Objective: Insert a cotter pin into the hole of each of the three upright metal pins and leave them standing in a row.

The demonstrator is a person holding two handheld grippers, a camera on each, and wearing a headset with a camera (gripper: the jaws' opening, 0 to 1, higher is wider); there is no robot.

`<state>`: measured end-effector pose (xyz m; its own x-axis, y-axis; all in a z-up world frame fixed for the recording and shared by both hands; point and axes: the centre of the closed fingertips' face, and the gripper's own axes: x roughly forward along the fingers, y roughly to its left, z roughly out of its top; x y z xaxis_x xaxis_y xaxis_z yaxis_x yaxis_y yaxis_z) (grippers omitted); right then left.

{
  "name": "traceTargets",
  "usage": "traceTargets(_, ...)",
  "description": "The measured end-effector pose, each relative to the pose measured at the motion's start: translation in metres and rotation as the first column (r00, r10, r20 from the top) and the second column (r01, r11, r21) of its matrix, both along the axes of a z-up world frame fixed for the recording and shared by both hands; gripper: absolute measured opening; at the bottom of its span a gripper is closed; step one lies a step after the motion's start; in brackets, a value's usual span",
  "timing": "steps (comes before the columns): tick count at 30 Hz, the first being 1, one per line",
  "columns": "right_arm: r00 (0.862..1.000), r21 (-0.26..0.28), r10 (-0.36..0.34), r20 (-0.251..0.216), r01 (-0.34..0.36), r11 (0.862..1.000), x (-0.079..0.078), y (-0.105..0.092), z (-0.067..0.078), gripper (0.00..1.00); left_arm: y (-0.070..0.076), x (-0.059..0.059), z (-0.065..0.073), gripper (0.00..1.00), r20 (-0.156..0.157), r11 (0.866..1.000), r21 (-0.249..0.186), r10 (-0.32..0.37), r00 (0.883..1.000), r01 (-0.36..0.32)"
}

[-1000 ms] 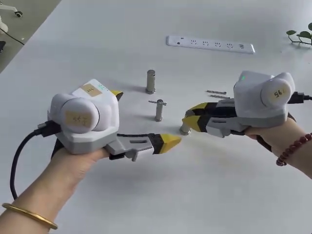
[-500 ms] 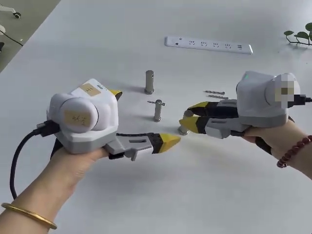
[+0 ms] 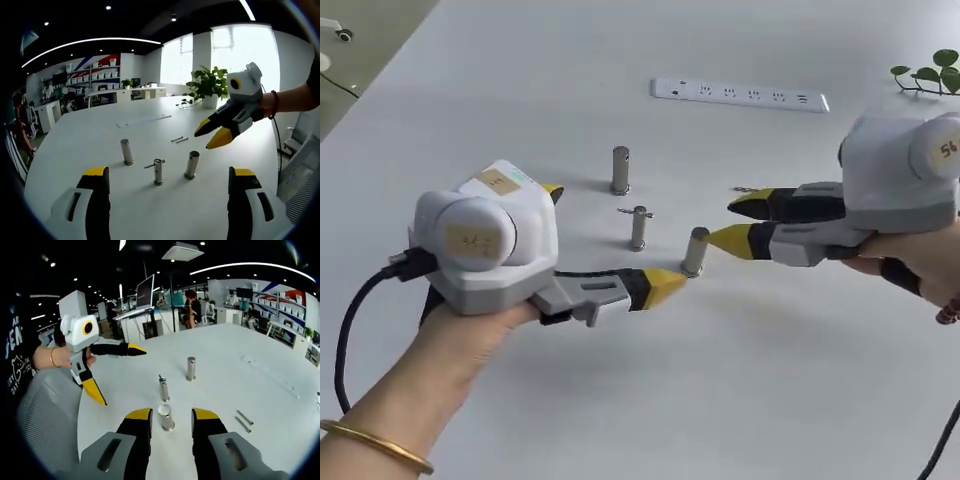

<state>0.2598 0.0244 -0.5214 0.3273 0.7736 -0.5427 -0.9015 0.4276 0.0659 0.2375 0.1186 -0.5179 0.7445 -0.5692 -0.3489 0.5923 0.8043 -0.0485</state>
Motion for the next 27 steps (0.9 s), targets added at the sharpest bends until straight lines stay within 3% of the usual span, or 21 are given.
traceTargets(3, 1.0, -0.034, -0.005, 0.006, 0.005, 0.999, 0.007, -0.009, 0.001, 0.26, 0.001, 0.001, -0.001, 0.99, 0.001, 1.0, 0.008, 0.006, 1.0, -0.006)
traceTargets(6, 1.0, -0.126, -0.001, 0.014, 0.003, 0.992, 0.02, -0.023, -0.006, 0.26, 0.001, 0.001, 0.0, 0.99, 0.001, 1.0, 0.005, 0.008, 1.0, -0.008)
traceTargets(11, 0.999, -0.215, -0.024, 0.024, 0.029, 0.976, 0.041, -0.041, -0.013, 0.24, -0.001, 0.0, 0.0, 0.99, 0.001, 1.0, 0.011, 0.001, 1.0, -0.001)
traceTargets(22, 1.0, -0.364, -0.009, 0.03, 0.019, 0.931, 0.075, -0.064, -0.041, 0.17, 0.0, 0.001, -0.003, 0.97, -0.007, 1.0, 0.012, -0.001, 1.0, 0.001)
traceTargets(27, 1.0, -0.393, -0.004, 0.028, 0.015, 0.92, 0.087, -0.067, -0.051, 0.14, 0.0, 0.0, -0.007, 0.96, -0.013, 1.0, 0.016, -0.006, 1.0, 0.006)
